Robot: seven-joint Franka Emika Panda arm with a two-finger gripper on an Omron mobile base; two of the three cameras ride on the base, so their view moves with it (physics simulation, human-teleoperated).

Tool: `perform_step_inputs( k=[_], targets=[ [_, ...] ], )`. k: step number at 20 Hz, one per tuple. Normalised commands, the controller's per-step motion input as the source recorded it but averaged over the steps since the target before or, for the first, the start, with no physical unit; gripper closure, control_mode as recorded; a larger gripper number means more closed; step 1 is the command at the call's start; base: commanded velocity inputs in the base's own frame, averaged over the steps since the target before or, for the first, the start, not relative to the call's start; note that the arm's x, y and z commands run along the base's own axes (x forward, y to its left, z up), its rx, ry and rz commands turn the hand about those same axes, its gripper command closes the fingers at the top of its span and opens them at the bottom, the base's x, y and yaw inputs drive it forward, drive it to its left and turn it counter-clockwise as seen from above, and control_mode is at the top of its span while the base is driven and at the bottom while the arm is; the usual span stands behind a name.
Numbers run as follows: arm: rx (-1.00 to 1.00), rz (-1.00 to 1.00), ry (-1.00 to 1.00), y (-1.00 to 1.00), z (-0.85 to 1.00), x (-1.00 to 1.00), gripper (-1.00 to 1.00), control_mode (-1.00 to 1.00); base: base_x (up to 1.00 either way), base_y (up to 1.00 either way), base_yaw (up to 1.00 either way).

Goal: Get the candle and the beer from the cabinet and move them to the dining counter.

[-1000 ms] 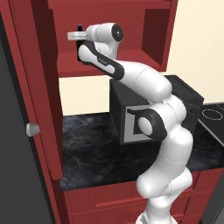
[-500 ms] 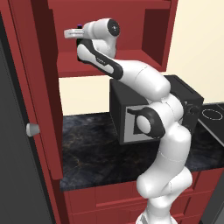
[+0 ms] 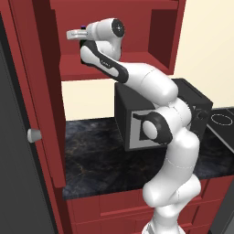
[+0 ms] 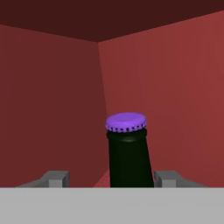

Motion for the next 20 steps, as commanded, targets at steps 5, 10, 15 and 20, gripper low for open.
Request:
perform_step_inputs(
  k=[5,10,15,20],
  targets=[
    [0.00,0.00,0.00,0.00,0.00,0.00,1.00,-1.00,0.00,0.00,0.00],
    [0.00,0.00,0.00,0.00,0.00,0.00,1.00,-1.00,0.00,0.00,0.00],
    [0.00,0.00,0.00,0.00,0.00,0.00,1.00,-1.00,0.00,0.00,0.00],
    [0.00,0.00,0.00,0.00,-0.01,0.00,1.00,-1.00,0.00,0.00,0.00]
  ],
)
